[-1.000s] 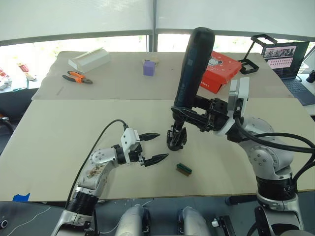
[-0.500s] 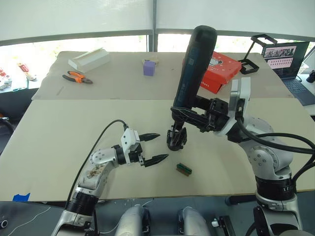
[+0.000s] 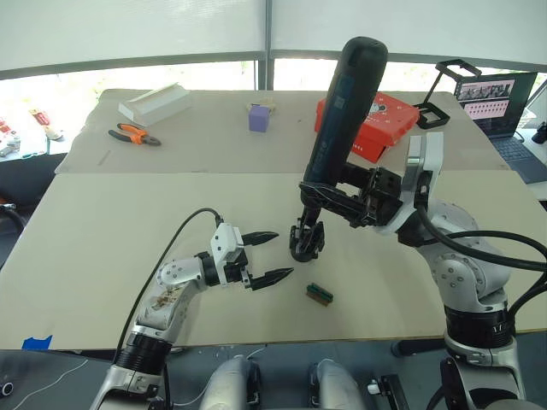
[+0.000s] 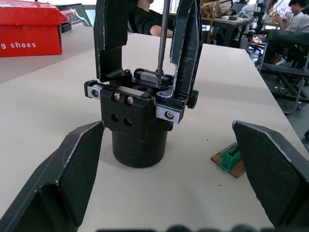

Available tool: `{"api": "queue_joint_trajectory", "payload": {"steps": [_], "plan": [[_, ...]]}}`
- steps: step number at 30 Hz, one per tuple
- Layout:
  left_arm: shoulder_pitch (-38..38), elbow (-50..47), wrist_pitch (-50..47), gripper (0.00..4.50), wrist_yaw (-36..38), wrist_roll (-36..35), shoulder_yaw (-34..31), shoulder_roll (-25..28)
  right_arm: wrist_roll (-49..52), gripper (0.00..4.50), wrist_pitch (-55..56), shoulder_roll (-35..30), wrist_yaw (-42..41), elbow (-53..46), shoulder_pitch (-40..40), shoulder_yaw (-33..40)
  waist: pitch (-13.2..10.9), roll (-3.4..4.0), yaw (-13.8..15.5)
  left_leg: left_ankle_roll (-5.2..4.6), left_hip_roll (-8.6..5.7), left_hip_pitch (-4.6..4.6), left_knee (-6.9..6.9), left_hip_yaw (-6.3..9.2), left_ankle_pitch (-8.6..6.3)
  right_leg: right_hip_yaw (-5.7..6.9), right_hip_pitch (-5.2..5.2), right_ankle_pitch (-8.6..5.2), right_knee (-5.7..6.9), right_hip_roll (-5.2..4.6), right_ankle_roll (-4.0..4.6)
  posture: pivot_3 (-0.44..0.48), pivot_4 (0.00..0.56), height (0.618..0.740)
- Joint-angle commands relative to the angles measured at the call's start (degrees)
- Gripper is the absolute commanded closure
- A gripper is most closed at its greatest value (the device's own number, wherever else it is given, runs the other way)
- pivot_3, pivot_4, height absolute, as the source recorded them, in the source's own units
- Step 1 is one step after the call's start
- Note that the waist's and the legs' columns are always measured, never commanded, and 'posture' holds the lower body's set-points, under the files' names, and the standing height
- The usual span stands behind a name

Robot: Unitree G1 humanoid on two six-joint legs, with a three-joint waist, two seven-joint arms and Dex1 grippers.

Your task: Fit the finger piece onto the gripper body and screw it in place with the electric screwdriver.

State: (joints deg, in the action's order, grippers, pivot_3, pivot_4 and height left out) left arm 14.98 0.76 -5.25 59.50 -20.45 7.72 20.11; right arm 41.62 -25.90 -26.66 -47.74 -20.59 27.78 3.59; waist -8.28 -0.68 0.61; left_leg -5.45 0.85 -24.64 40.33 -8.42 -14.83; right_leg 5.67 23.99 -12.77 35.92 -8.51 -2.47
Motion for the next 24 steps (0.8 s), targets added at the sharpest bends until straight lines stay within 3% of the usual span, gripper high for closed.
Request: {"api": "queue_joint_trajectory", "payload": {"steps": [1, 24], "plan": [[0.43, -1.33, 0.19, 0.0, 0.22, -0.78, 0.04, -0.15, 0.59, 2.59, 2.59, -0.37, -0.37, -1.76, 1.28, 2.48, 0.0, 0.0, -0.01, 0.0, 0.0, 0.0, 0.0, 0.0, 0.0, 0.0, 0.0, 0.0, 0.0, 0.0, 0.0, 0.0, 0.15, 0.74], [-0.19, -0.63, 1.12, 0.0, 0.71, -0.6, -0.01, -0.1, 1.17, 2.59, 1.54, -0.49, -0.38, -2.54, -0.12, 2.36, 0.0, 0.0, 0.01, 0.0, 0.0, 0.0, 0.0, 0.0, 0.0, 0.0, 0.0, 0.0, 0.0, 0.0, 0.0, 0.0, 0.15, 0.74]]}}
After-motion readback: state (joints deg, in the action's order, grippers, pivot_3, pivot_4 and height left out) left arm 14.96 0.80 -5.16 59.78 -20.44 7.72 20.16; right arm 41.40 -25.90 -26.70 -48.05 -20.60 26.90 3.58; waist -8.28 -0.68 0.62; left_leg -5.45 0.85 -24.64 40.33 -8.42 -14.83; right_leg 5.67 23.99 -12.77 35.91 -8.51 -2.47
